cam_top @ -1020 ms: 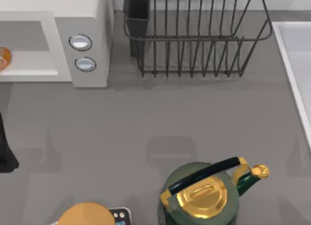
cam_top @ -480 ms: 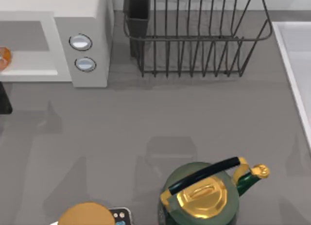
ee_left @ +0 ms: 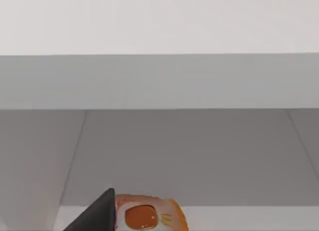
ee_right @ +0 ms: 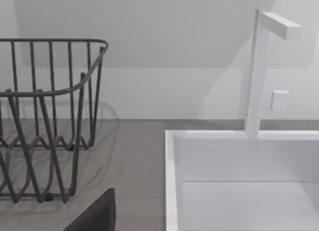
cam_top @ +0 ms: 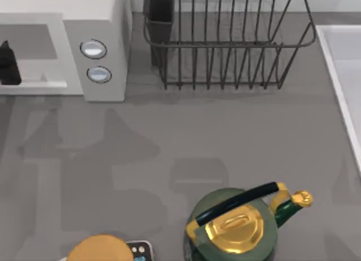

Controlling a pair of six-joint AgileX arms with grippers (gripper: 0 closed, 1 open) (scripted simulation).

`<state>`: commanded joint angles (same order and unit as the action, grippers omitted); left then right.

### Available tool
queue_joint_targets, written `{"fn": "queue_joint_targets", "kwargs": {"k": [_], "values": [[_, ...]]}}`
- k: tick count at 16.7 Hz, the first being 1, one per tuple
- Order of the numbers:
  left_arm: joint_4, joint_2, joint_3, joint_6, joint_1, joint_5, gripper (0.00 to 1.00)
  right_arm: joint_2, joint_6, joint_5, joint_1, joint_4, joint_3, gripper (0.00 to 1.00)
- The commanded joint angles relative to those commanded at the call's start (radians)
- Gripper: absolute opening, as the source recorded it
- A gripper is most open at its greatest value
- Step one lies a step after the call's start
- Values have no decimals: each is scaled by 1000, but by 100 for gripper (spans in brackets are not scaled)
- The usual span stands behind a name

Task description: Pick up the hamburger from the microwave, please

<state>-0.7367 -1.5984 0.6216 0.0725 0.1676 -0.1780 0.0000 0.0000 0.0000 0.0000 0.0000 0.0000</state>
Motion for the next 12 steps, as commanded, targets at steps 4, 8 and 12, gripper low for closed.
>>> {"fn": "queue_joint_targets", "kwargs": {"k": [4, 8, 12], "values": [[-172, -377, 149, 15, 35, -42, 100, 0, 0, 0, 0, 0, 0, 100], [-307, -671, 267, 27, 62, -74, 100, 0, 0, 0, 0, 0, 0, 100], [-387, -843, 337, 34, 77, -94, 100, 0, 0, 0, 0, 0, 0, 100]]}}
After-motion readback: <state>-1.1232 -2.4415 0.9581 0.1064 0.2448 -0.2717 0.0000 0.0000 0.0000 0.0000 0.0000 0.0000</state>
